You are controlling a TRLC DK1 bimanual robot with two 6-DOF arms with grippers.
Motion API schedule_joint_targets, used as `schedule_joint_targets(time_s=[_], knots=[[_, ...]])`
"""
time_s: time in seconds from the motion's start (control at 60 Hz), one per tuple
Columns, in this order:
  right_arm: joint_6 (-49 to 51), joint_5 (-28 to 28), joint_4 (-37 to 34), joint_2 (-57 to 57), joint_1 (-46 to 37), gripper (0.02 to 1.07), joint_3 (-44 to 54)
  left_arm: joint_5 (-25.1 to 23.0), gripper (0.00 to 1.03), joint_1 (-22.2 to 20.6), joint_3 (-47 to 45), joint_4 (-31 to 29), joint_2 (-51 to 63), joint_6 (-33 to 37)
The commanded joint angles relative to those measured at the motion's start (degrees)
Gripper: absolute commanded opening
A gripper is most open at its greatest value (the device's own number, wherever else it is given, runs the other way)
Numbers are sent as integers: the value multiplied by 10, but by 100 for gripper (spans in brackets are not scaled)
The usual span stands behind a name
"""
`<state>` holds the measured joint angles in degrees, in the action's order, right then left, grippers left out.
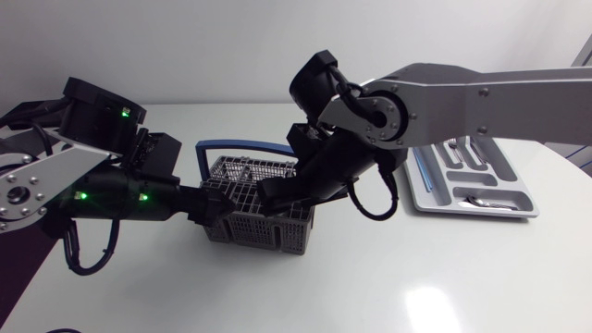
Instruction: Unload the cutlery basket into the drawer organizer.
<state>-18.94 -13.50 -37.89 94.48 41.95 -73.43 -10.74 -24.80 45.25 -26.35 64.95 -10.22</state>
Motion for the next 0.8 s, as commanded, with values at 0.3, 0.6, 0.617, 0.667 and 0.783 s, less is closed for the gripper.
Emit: schedule_joint_targets(time_s=[0.3, 0.6, 0.617, 0.667, 0.783], knots=[[-149, 14, -12, 14, 7, 97, -18, -11, 92, 5, -32, 25, -8, 26], [-184, 22, -32, 27, 23, 82, -44, -45, 92, 25, -47, 42, -17, 51], [-185, 23, -33, 29, 24, 80, -44, -47, 92, 26, -47, 43, -18, 52], [-188, 30, -33, 32, 26, 73, -46, -54, 92, 30, -48, 45, -18, 54], [-198, 46, -33, 34, 32, 58, -47, -60, 92, 32, -50, 48, -20, 57]])
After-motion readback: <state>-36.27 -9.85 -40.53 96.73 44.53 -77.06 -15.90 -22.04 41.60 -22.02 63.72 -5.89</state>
